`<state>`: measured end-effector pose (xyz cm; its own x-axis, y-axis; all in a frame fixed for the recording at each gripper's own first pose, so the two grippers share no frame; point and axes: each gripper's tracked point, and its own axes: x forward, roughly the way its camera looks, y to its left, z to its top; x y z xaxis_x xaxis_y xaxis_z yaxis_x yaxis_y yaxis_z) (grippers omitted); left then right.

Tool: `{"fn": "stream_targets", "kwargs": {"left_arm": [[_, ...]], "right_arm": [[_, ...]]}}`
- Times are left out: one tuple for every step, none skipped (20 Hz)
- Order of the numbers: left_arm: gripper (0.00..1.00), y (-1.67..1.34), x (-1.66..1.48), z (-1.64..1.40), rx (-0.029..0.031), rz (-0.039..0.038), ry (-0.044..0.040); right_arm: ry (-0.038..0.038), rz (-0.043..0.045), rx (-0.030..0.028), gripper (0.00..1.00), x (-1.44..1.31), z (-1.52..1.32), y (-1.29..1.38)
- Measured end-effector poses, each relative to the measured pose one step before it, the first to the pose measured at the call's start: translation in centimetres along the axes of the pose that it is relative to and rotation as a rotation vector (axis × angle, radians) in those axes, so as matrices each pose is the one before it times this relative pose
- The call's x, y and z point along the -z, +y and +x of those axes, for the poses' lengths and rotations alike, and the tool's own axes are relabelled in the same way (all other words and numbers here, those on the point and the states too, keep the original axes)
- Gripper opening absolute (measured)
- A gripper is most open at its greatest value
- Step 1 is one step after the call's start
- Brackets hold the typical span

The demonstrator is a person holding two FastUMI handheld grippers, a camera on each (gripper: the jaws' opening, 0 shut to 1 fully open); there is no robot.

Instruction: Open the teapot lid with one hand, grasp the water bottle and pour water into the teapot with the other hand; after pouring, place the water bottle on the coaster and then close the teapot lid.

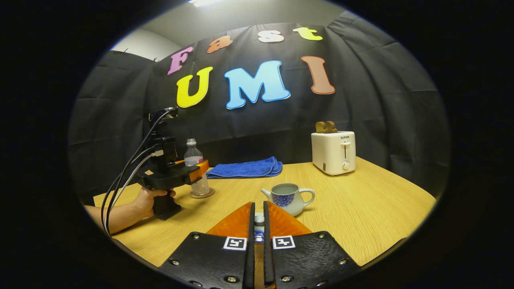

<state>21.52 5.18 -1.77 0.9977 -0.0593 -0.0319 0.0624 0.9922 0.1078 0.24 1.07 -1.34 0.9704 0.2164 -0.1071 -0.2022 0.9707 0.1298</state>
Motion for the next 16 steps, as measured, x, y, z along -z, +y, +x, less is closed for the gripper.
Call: {"fn": "stream_targets", "kwargs": {"left_arm": [[0.84, -0.017, -0.064, 0.094, 0.00421, -0.00494, -0.00194], [0.85, 0.094, -0.056, 0.015, -0.00387, -0.00027, -0.0003], [0.85, 0.092, 0.153, 0.071, -0.0005, 0.00207, 0.00312], [0.86, 0.006, -0.032, 0.08, 0.00307, -0.00979, -0.00419], [0.87, 0.093, 0.008, -0.02, -0.00237, -0.0016, 0.00006], [0.87, 0.169, 0.124, 0.055, -0.00329, 0.00092, -0.00022], [0.88, 0.123, 0.027, 0.055, -0.00609, 0.00268, -0.00148], [0.9, 0.096, -0.053, -0.094, -0.00089, -0.00087, -0.00059], [0.9, -0.057, -0.261, -0.139, -0.00045, -0.00396, -0.00427], [0.94, -0.028, -0.075, -0.026, -0.00025, 0.00002, -0.0026], [0.99, -0.098, -0.135, 0.001, 0.00134, -0.00316, -0.00177], [1.0, 0.042, 0.107, 0.037, -0.00065, 0.00153, -0.00029], [1.0, 0.161, -0.063, 0.008, -0.00646, 0.00435, -0.00117], [1.0, 0.156, -0.008, -0.082, -0.00708, 0.0079, -0.00061], [1.0, 0.126, -0.208, -0.138, -0.00878, 0.00106, -0.00369], [1.0, 0.052, -0.225, -0.146, -0.00351, 0.00221, -0.00508]], "right_arm": [[0.0, 0.00016, -0.00144, 0.09, 0.051, -0.04, 0.083], [0.00186, -0.00052, -0.00108, 0.09, 0.008, 0.05, 0.017], [0.00033, 0.00147, -0.00226, 0.09, 0.01, 0.029, 0.096], [-0.00012, -0.00015, -0.0007, 0.09, 0.044, -0.015, -0.021], [-0.00061, -0.00294, 0.00143, 0.09, -0.055, -0.063, -0.016], [-0.0003, -0.00097, 0.00048, 0.09, 0.033, -0.007, -0.014], [0.00219, 0.00072, 0.0008, 0.09, 0.051, 0.045, -0.01], [0.00203, 0.00119, -0.0008, 0.09, 0.084, 0.042, -0.01], [0.00221, 0.00006, 0.00023, 0.09, -0.002, 0.022, -0.025], [0.00169, -0.00096, 0.00044, 0.09, 0.049, 0.011, 0.019], [0.0004, -0.00029, 0.00051, 0.09, 0.001, 0.007, 0.016], [-0.00124, -0.00033, -0.00052, 0.09, -0.018, -0.062, 0.033], [-0.00053, -0.00236, 0.00044, 0.09, -0.05, -0.023, -0.008], [0.00032, -0.0012, -0.00014, 0.09, 0.013, -0.014, 0.034], [-0.00143, 0.0005, -0.0009, 0.09, -0.048, -0.007, -0.007], [-0.00091, -0.0006, 0.0003, 0.09, -0.008, -0.007, -0.016]]}}
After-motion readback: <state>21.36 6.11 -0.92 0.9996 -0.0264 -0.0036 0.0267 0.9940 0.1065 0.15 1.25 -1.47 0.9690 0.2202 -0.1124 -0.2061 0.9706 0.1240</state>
